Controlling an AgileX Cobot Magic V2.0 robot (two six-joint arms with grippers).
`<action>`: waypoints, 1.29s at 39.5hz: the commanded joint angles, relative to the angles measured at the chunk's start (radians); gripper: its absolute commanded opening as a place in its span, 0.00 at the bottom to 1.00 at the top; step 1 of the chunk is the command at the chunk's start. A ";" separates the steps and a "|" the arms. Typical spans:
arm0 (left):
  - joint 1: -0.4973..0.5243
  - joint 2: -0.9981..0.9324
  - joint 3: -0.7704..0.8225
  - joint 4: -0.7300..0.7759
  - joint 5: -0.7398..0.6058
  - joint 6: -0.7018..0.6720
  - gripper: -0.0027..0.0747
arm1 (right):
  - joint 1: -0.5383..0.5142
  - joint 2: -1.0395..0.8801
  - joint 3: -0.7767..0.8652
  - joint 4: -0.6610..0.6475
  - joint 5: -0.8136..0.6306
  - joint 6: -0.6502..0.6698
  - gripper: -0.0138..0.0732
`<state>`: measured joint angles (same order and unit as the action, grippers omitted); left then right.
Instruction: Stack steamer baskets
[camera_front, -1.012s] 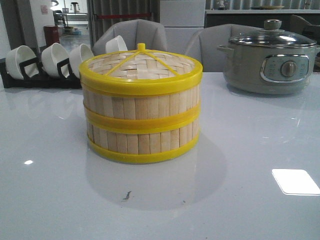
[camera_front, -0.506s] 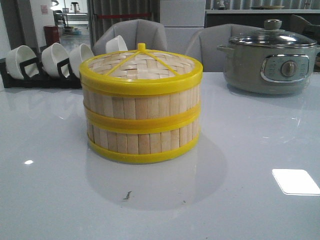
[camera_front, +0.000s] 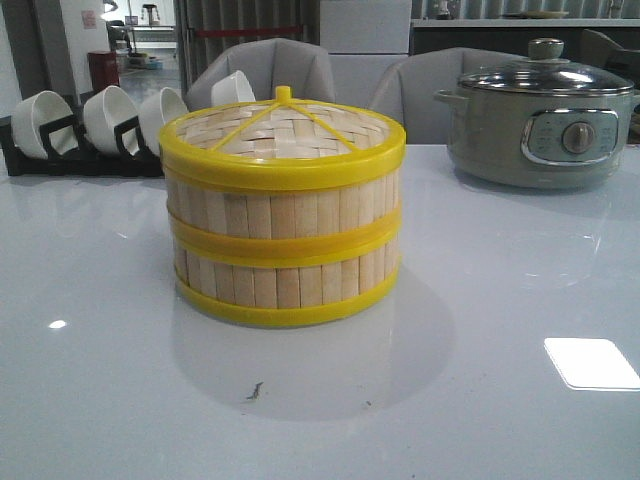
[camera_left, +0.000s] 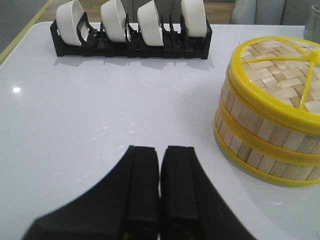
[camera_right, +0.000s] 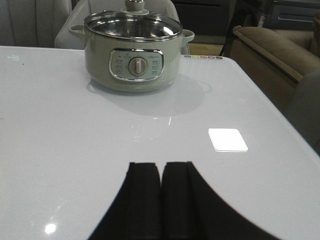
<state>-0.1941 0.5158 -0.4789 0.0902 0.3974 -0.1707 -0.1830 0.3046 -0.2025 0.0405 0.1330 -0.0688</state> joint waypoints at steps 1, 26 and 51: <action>0.004 0.001 -0.029 0.001 -0.086 -0.008 0.15 | 0.000 0.008 -0.030 0.001 -0.079 -0.001 0.24; 0.053 -0.225 0.173 0.016 -0.364 -0.008 0.15 | 0.000 0.008 -0.030 0.001 -0.079 -0.001 0.24; 0.158 -0.535 0.486 0.025 -0.448 -0.006 0.15 | 0.000 0.008 -0.030 0.001 -0.078 -0.001 0.24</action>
<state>-0.0364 -0.0042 0.0078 0.1072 0.0088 -0.1707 -0.1830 0.3046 -0.2025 0.0405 0.1336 -0.0688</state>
